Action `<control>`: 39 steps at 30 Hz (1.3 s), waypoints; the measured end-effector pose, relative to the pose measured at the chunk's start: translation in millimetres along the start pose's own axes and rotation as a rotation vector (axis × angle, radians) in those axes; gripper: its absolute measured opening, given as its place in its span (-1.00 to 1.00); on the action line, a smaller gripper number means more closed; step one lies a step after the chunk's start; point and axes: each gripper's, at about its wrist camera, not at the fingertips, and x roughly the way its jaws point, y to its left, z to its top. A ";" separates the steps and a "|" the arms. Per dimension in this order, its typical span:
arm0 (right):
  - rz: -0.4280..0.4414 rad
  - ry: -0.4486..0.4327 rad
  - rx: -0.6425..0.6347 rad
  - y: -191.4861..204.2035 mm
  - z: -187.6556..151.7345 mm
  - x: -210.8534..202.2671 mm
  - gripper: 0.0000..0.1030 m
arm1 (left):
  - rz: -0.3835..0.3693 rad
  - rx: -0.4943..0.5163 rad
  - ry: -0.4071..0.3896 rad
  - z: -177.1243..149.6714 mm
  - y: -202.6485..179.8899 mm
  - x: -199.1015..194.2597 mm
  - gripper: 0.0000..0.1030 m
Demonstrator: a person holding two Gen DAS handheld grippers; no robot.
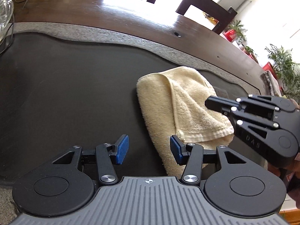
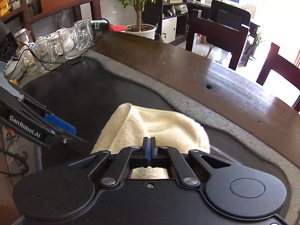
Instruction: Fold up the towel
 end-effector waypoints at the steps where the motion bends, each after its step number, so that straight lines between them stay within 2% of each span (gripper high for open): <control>1: 0.014 0.003 0.000 0.2 -0.5 0.2 -0.99 | 0.000 0.001 0.002 0.2 -0.5 0.5 -0.02; 6: 0.100 0.030 -0.033 6.7 -7.3 5.3 -0.86 | 0.013 0.001 0.013 -2.2 1.3 1.6 -0.02; 8: 0.125 0.048 -0.064 14.0 -10.0 11.1 -0.74 | 0.019 -0.003 0.019 -3.9 2.8 2.4 -0.02; 10: 0.135 0.064 -0.087 20.1 -12.6 17.1 -0.43 | 0.022 -0.007 0.025 -6.0 4.1 2.9 -0.02; 11: 0.140 0.072 -0.099 23.1 -13.9 20.1 -0.42 | 0.021 -0.008 0.026 -6.6 4.6 2.9 -0.02; 15: 0.135 0.072 -0.111 25.1 -12.3 21.4 -0.43 | 0.024 -0.016 0.032 -9.3 6.6 4.0 -0.02; 17: 0.125 0.065 -0.109 22.7 -10.1 20.3 -0.61 | 0.024 -0.020 0.033 -9.7 7.3 4.8 -0.02; 19: 0.115 0.057 -0.107 20.4 -7.8 19.2 -0.87 | 0.027 -0.020 0.036 -9.7 7.4 5.9 -0.02; 22: 0.101 0.047 -0.104 16.9 -4.4 17.5 -0.88 | 0.024 -0.017 0.035 -8.7 6.3 6.3 -0.02; 28: -0.013 -0.028 -0.124 -4.4 15.0 5.5 -0.88 | 0.008 0.000 0.030 -3.0 0.3 7.8 -0.02; 39: -0.177 -0.053 -0.048 -51.6 26.8 29.6 -0.88 | -0.010 0.035 0.054 5.4 -18.0 21.9 -0.02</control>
